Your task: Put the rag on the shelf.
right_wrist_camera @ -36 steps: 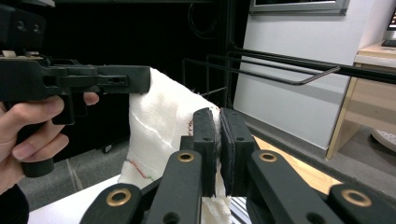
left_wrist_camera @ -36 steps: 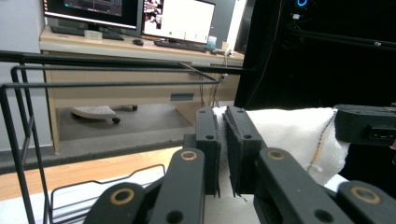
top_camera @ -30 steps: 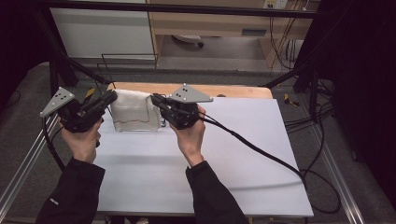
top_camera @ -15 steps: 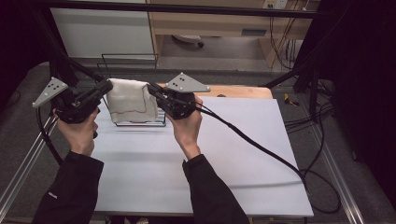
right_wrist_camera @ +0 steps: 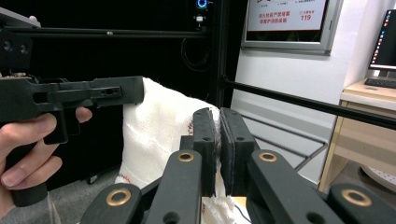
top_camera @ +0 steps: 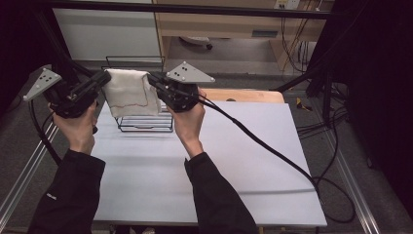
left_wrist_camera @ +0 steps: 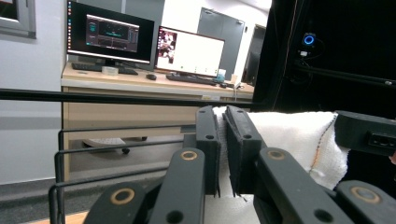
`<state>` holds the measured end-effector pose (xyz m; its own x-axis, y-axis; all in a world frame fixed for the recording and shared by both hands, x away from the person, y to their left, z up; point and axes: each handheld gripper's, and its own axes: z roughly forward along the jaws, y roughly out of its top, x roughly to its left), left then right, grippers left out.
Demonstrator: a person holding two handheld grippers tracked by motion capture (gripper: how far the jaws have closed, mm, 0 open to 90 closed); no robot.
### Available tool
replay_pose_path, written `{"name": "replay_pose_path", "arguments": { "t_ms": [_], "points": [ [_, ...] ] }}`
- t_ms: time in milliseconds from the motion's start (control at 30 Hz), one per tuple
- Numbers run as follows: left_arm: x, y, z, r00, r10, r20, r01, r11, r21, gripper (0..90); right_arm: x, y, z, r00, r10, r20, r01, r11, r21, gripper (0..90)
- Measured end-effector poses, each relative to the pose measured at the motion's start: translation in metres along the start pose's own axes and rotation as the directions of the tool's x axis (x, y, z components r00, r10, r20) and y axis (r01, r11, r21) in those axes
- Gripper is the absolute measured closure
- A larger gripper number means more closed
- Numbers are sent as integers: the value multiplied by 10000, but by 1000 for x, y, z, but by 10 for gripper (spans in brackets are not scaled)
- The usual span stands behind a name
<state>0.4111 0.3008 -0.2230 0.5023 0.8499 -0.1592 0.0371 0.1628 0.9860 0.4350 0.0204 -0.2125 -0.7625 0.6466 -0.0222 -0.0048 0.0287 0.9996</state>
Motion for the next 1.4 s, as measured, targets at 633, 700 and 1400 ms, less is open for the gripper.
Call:
{"name": "replay_pose_path", "arguments": {
  "t_ms": [633,700,1400],
  "points": [
    [12,39,13,9992,227,-329,-238,9991,-347,835,-9,35,28,9999,0,112,4,9994,-334,859],
    [14,42,16,9991,244,-351,-257,9990,-367,834,-10,38,30,9999,-27,161,33,9993,-364,859],
    [22,63,49,9994,226,-259,-236,9990,-378,834,-36,57,44,9993,-23,377,40,9990,-453,859]
  ]
}}
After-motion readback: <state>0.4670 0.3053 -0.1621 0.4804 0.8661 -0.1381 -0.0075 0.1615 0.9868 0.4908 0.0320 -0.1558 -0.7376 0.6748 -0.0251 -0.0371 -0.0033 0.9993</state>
